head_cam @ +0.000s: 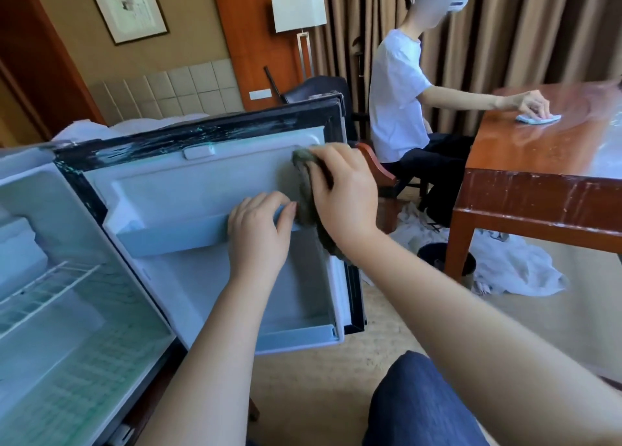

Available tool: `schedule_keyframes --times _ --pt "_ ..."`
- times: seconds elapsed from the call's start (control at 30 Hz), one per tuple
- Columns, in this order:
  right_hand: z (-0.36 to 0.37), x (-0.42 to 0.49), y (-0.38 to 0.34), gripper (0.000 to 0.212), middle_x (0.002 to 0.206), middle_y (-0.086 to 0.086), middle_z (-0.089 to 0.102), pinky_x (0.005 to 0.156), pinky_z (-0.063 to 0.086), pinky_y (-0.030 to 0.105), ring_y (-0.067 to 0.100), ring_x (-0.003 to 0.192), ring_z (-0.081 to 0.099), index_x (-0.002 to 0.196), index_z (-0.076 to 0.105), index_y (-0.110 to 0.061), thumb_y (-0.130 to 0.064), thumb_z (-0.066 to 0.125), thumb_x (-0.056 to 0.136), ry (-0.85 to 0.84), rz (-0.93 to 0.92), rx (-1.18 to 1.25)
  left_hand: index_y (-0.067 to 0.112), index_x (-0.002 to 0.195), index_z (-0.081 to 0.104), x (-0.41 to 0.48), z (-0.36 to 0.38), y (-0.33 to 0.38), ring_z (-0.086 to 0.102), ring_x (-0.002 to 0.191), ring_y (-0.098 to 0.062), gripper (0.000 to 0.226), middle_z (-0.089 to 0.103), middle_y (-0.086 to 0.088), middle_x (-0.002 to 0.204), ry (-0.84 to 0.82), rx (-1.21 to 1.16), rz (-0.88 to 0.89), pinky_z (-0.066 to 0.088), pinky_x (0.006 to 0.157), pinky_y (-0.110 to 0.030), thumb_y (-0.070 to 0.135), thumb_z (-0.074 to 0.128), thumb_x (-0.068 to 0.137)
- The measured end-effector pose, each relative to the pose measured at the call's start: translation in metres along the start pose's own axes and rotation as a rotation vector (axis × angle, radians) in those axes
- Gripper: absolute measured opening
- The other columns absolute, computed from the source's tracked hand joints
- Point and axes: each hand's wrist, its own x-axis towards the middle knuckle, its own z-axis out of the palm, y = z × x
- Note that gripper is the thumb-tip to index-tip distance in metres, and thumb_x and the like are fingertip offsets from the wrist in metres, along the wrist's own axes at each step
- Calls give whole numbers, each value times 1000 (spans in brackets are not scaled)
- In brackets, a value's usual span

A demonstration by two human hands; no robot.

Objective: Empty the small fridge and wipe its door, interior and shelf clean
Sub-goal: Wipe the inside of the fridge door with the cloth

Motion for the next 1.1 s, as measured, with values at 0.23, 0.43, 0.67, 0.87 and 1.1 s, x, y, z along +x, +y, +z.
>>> schedule_keyframes --times 0.23,0.43,0.67,0.87,1.1 --pt "-10 -55 19 30 107 4 58 85 42 18 9 97 53 119 64 -11 -18 61 90 -109 154 125 15 75 61 0 0 -2 56 70 -31 31 64 -3 72 -22 -26 -6 27 64 -32 37 46 90" --pt "-37 -72 43 18 92 3 66 77 40 19 22 91 61 99 71 -13 -5 60 87 -436 235 12 15 75 60 0 -1 1 54 71 -29 28 64 -1 73 1 -29 -25 15 64 -27 35 47 90" --pt "-11 21 -18 34 118 10 62 97 41 24 25 110 57 116 68 -6 -2 52 86 -53 -31 96 12 78 63 -5 -7 -1 55 70 -31 33 64 -5 74 -5 -12 12 17 63 -28 37 45 90" --pt "-8 -15 15 43 108 15 56 87 39 21 32 94 55 115 70 -10 -14 40 84 9 22 37 13 76 63 -4 -5 -1 55 70 -30 33 64 -4 73 4 -60 8 22 63 -30 38 45 89" --pt "-33 -67 55 39 96 10 62 67 56 41 35 88 58 98 74 -6 -14 39 83 -348 -28 -195 14 76 62 1 1 -1 54 71 -29 36 65 -2 74 -7 -60 -18 20 63 -29 40 40 88"
